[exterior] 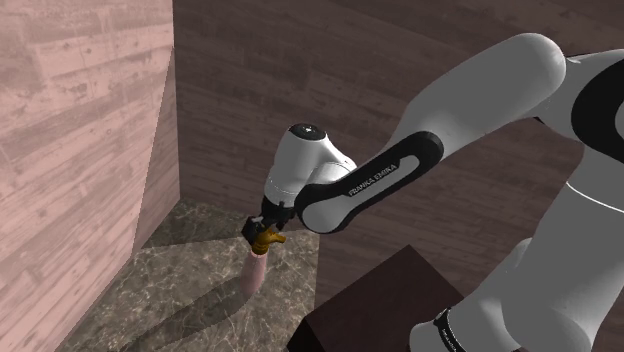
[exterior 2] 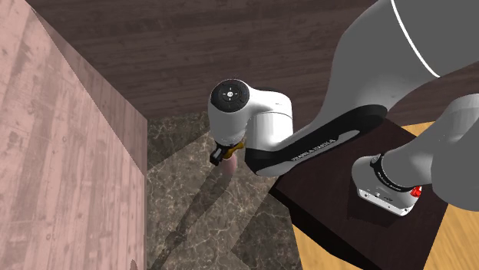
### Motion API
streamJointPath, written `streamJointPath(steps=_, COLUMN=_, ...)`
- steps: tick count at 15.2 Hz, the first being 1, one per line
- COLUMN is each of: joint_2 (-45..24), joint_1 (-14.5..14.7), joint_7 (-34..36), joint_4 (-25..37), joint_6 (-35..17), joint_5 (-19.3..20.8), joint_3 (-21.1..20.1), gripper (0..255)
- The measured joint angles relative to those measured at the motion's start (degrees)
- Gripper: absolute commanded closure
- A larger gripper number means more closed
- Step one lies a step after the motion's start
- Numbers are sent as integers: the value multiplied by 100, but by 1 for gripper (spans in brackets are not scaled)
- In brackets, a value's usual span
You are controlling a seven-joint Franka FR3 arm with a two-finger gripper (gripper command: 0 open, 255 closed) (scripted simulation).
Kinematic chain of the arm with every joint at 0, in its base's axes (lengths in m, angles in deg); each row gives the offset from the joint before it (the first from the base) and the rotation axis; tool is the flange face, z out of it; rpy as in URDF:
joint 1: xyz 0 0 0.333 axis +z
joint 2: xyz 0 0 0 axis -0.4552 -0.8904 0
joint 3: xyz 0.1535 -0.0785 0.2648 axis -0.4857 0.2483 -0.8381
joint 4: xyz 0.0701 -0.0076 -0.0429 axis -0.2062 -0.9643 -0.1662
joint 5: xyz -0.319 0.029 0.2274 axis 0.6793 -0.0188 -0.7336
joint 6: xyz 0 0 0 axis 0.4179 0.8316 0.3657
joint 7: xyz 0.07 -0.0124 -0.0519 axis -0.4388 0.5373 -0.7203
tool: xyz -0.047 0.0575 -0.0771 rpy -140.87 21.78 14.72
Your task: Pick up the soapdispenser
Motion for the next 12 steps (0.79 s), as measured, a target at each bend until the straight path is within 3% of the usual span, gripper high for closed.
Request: streamJointPath(steps=12, joint_2=73, joint_1=-12, joint_7=-25, joint_4=-12, joint_6=51, joint_5=-48, joint_3=-30, gripper=255)
